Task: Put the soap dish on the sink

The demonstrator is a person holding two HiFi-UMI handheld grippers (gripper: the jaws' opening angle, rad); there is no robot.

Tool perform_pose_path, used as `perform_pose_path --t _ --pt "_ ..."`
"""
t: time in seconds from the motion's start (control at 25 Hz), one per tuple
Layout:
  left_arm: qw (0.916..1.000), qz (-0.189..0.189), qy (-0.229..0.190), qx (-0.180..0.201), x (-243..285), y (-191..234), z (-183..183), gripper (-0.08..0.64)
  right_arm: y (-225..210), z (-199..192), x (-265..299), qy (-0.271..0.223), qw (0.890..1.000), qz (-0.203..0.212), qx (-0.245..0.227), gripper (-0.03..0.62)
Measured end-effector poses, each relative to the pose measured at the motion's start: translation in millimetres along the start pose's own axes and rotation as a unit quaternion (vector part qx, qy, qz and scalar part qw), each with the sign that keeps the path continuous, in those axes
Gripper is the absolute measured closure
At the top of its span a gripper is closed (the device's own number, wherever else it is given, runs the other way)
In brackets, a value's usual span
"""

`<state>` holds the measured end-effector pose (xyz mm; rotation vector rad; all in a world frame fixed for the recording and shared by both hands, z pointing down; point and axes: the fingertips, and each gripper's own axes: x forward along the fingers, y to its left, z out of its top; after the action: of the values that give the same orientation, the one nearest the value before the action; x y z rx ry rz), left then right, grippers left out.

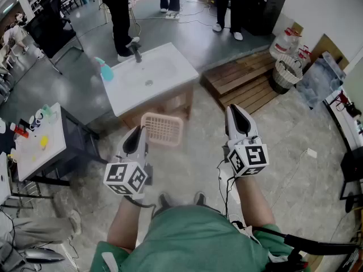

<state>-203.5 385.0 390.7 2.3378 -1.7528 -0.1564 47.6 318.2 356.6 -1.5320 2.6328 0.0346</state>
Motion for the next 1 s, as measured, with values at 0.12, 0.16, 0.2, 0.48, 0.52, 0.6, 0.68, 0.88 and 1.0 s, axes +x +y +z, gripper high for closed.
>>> perform_pose_path --t 0.12,0.16,0.2,0.48,0.52,0.6,0.68,0.88,1.0 --pt "1.0 0.002 0.0 0.001 -1.5 -5.6 3.0 0.515 -1.5 3.5 -2.6 0.0 1.0 0.004 0.001 0.566" --pt "1.0 0.002 0.0 0.001 -1.6 -7.8 3.8 0.515 -2.5 4.6 -3.6 0.0 1.0 0.005 0.001 0.566" --pt "1.0 0.002 0.0 0.0 -1.1 -10.3 4.4 0.515 -4.0 5.5 -4.8 0.001 1.0 0.007 0.002 0.566" --pt "0.9998 0.01 -0.016 -0.001 15.8 -46.7 8.2 0.515 -36.4 10.6 -23.6 -0.004 1.0 0.022 0.009 0.566" --pt "0.9998 0.012 -0.019 0.0 19.1 -53.9 9.2 0.515 -43.3 12.6 -27.4 -0.007 1.0 0.023 0.008 0.566" --pt "0.9996 0.018 -0.024 0.003 25.3 -67.4 9.1 0.515 -59.3 16.3 -35.8 -0.014 1.0 0.025 0.01 0.566" --pt "0.9992 0.027 -0.028 0.001 31.3 -78.4 6.8 0.515 -76.1 17.9 -44.7 -0.016 0.999 0.028 0.015 0.566" --pt "0.9981 0.048 -0.038 -0.003 44.7 -92.5 5.6 0.515 -106.9 15.0 -59.2 -0.015 0.999 0.036 0.022 0.568" --pt "0.9978 0.054 -0.039 -0.004 53.6 -92.2 8.5 0.515 -120.0 10.3 -56.8 -0.013 0.999 0.032 0.034 0.568"
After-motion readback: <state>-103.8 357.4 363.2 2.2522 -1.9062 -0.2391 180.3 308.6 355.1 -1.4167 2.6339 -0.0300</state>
